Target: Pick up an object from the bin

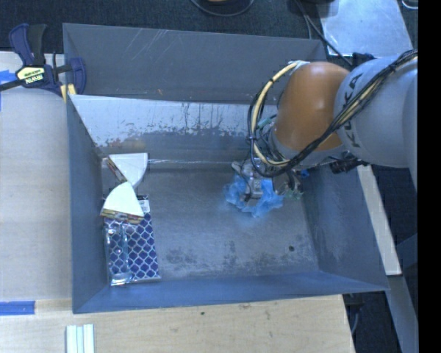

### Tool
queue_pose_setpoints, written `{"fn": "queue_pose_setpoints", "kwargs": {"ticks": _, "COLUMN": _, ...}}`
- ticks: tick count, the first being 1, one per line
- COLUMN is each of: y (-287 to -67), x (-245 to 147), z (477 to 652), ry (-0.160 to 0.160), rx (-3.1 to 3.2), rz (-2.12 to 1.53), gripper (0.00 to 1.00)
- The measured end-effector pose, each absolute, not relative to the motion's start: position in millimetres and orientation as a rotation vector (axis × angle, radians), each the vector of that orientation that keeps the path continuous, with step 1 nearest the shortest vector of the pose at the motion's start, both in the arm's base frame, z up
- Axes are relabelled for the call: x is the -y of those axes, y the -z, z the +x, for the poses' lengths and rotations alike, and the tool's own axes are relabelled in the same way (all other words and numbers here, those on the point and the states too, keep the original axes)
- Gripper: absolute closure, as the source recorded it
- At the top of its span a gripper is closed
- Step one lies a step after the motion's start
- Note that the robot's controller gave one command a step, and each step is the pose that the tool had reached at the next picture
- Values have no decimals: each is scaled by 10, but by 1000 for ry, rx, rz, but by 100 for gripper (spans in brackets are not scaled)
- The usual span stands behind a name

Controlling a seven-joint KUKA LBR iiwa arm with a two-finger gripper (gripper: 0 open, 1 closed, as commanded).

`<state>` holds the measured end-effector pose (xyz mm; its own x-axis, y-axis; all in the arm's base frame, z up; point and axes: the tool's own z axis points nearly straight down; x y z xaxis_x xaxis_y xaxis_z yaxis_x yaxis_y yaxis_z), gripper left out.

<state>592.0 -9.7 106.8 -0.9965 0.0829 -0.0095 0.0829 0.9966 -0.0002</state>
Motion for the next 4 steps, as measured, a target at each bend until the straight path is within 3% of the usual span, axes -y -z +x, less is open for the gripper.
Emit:
{"fn": "queue_pose_setpoints", "kwargs": {"ticks": 1, "y": -1068, "x": 97, "z": 5920, "ry": 1, "rx": -3130, "rz": 129, "gripper": 100}}
{"fn": "queue_pose_setpoints", "kwargs": {"ticks": 2, "y": -755, "x": -97, "z": 6155, "ry": 3, "rx": -3125, "rz": 57, "gripper": 100}}
{"fn": "queue_pose_setpoints", "kwargs": {"ticks": 3, "y": -680, "x": -140, "z": 6203, "ry": 3, "rx": -3125, "rz": 45, "gripper": 100}}
{"fn": "queue_pose_setpoints", "kwargs": {"ticks": 4, "y": -793, "x": -116, "z": 5750, "ry": 9, "rx": -3079, "rz": -506, "gripper": 100}}
